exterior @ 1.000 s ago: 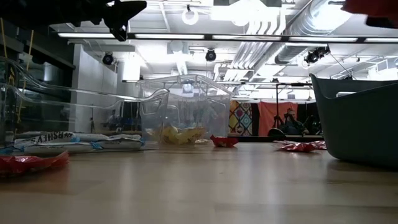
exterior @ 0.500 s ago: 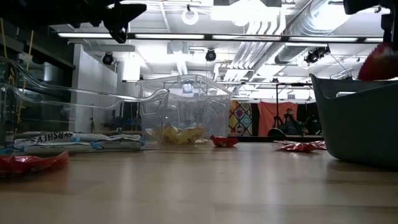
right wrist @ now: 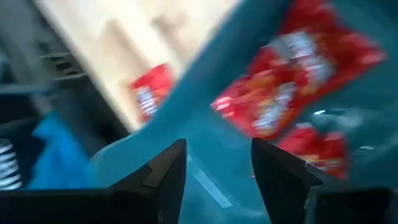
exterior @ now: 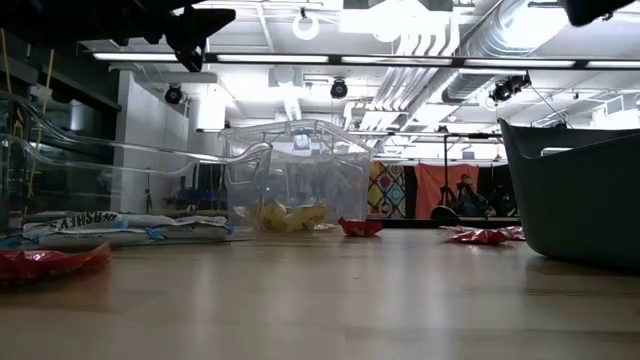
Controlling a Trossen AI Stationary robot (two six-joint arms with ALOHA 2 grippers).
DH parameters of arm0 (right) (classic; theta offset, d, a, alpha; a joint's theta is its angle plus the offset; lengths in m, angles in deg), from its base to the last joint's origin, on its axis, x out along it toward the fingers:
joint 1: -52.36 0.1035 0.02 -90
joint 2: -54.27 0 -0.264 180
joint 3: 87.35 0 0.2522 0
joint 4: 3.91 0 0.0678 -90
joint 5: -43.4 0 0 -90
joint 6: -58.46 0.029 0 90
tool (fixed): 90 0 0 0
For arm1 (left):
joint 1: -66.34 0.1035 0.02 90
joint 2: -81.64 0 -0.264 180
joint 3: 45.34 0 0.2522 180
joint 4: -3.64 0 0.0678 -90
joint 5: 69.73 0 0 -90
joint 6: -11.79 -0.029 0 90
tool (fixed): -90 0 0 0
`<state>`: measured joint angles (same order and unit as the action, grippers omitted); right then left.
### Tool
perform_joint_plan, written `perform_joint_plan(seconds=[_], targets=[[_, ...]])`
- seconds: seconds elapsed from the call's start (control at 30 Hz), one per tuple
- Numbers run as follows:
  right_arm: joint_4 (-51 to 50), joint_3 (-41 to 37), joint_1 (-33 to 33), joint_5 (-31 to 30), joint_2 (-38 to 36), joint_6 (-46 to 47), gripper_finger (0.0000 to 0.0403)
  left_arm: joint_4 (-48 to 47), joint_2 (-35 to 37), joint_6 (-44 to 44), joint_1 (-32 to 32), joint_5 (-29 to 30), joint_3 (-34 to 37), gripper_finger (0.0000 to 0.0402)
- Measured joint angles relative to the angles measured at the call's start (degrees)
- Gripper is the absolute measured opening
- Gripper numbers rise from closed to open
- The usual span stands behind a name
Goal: Sort candy
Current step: Put the red candy into the blue bin
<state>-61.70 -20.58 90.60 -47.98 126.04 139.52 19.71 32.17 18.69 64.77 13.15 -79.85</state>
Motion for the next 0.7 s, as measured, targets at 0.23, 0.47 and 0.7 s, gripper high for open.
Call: perform_joint_plan(seconds=[0.23,0.47,0.7], targets=[[26.98,0.28,-1.16,-5.05,-0.02,-13.18,0.0177,0.55,0.0,0.0,0.0,0.01,0.0,0.0154],[33.54,0.31,-6.6,-24.12,0.42,-44.64,0.0177,1.38,-0.01,0.0,0.0,0.01,0.0,0.0154],[30.88,0.2,-19.25,-31.26,7.99,-51.28,0.0177,1.36,-0.02,-0.02,0.02,0.01,0.0,0.0154]])
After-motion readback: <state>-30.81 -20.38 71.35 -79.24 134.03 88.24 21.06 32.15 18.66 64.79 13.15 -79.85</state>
